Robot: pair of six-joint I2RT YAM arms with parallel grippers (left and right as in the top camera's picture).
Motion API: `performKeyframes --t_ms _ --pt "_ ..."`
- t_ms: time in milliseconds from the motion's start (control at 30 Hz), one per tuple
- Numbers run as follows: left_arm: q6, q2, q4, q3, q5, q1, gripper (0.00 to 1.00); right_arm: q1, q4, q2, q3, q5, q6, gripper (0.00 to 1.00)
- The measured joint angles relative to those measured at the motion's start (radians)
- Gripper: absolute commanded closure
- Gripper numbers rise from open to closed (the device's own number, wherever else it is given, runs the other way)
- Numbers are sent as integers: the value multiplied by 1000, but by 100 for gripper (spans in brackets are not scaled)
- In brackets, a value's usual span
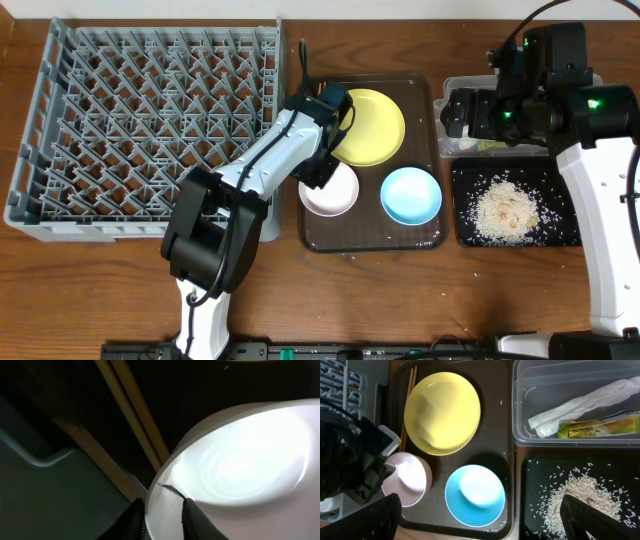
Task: Sort waste into correct bins and load items into the dishwasher
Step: 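Close the left gripper on the pink bowl rim and lift, then carry the pink bowl with the left gripper to the rack's back edge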
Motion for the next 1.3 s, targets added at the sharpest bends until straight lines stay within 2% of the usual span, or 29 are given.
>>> performKeyframes --t_ms 500,633,1000,1133,1300 --pt "-13 0 18 -39 7 0 80 0 0 0 0 0 0 1" --pt "-18 0 25 -39 8 0 92 0 0 0 0 0 0 1" --pt "-37 -6 -16 -16 26 0 92 0 0 0 0 0 0 1" --pt "-48 -59 -46 -7 25 0 92 0 0 0 0 0 0 1" --pt "-60 -216 -39 -1 5 0 93 0 0 0 0 0 0 1"
